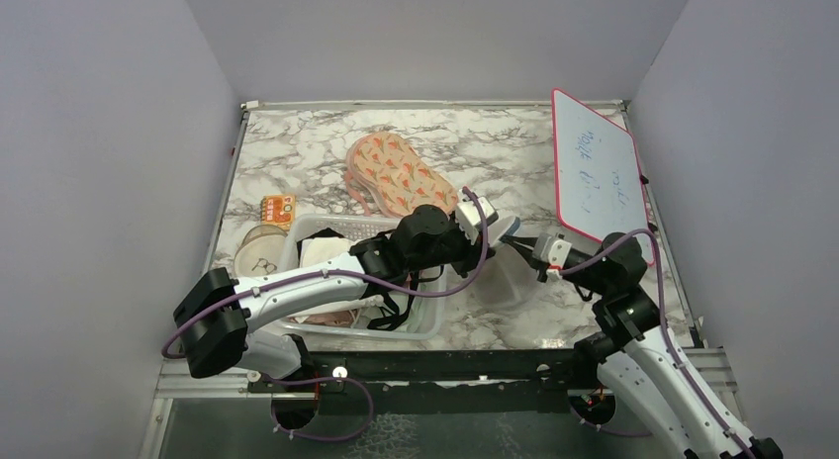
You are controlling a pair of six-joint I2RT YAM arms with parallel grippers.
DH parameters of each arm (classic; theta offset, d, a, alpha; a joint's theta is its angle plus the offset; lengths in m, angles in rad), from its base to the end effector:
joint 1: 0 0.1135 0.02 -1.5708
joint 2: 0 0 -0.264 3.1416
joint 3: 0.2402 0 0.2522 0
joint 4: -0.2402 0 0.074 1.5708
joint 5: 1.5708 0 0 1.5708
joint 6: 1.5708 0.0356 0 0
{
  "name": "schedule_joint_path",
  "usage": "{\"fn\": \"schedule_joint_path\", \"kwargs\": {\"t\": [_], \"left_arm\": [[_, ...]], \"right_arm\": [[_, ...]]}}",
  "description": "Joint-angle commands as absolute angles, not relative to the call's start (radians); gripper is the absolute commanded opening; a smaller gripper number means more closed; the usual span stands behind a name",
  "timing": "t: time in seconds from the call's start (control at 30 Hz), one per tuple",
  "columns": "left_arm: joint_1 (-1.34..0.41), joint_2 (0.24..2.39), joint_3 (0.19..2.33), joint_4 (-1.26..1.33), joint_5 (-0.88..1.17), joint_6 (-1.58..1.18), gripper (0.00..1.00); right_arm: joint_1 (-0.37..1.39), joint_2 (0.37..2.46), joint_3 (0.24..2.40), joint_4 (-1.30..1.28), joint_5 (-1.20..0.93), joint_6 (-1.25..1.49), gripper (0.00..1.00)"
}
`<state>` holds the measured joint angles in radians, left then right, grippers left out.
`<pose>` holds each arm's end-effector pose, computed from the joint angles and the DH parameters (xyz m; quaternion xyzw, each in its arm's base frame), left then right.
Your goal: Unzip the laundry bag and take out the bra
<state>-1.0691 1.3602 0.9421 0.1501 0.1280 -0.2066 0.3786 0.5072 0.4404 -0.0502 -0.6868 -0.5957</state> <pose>0.1492 -0.2814 0.2981 0.3670 0.7047 -0.4012 0.4558 0.1203 0.0722 0.2734 -0.5271 0.5170 0.1823 0.6493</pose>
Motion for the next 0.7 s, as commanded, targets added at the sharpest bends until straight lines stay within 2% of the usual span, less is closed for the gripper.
{"fn": "schedule_joint_path", "kwargs": {"t": [0.0,0.37,0.67], "left_arm": [[-1.074,1.315,0.952,0.213,0.135,-0.191,0.0],[-1.074,1.233,0.848,0.327,0.058,-0.029,0.0],[-1.075,1.177,0.767,0.423,0.165,0.117,0.0]], "right_arm": [[0.378,0.531,0.473,-0.021,-0.619,-0.524,0.01],[0.379,0.577,0.561,-0.098,-0.299,-0.148,0.01],[0.379,0.697,0.64,-0.122,-0.253,0.172,0.01]]}}
